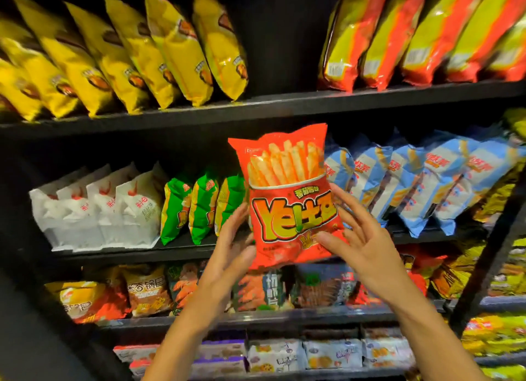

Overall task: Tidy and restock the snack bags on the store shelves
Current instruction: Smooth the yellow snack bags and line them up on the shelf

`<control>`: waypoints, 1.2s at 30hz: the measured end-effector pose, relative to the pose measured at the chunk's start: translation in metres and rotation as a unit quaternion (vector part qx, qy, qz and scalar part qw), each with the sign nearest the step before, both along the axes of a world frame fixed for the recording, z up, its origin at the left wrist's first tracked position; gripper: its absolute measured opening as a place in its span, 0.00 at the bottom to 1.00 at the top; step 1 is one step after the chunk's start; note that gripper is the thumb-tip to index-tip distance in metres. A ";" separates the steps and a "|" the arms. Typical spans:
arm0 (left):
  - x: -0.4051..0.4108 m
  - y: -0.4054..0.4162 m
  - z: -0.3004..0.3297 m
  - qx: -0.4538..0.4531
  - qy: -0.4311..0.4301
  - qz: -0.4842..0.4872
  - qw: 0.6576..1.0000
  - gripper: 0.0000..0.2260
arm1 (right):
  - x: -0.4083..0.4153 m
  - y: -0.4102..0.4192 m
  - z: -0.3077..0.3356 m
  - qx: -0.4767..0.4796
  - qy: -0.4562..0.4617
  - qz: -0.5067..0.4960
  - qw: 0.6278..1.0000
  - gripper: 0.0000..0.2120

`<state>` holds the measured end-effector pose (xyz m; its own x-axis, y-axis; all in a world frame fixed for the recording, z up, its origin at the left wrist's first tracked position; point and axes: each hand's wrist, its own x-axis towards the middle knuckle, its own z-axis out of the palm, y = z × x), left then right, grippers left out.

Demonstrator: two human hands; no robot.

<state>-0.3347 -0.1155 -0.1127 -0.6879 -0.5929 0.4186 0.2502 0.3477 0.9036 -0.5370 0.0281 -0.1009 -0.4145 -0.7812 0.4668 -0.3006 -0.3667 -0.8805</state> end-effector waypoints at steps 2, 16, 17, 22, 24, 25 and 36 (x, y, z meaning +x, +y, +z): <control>-0.015 -0.021 0.022 -0.023 -0.009 -0.015 1.000 0.38 | -0.016 -0.017 0.020 -0.026 0.020 0.019 0.999 0.34; -0.077 -0.074 0.171 -0.041 0.062 0.009 0.997 0.22 | -0.078 -0.100 0.142 -0.127 0.135 0.012 0.983 0.34; -0.082 -0.073 0.181 -0.045 0.075 0.021 0.996 0.22 | -0.086 -0.104 0.153 -0.153 0.127 -0.015 0.980 0.33; -0.128 -0.090 0.217 -0.139 0.104 0.101 0.980 0.22 | -0.137 -0.127 0.189 -0.212 0.147 -0.238 0.936 0.33; -0.156 -0.100 0.227 -0.178 0.104 0.135 0.969 0.25 | -0.155 -0.138 0.194 -0.175 0.180 -0.304 0.919 0.38; -0.169 -0.105 0.230 -0.197 0.102 0.156 0.963 0.27 | -0.162 -0.143 0.197 -0.152 0.196 -0.330 0.911 0.40; -0.266 -0.147 0.244 -0.230 -0.064 0.262 0.935 0.40 | -0.174 -0.180 0.222 0.002 0.348 -0.489 0.800 0.60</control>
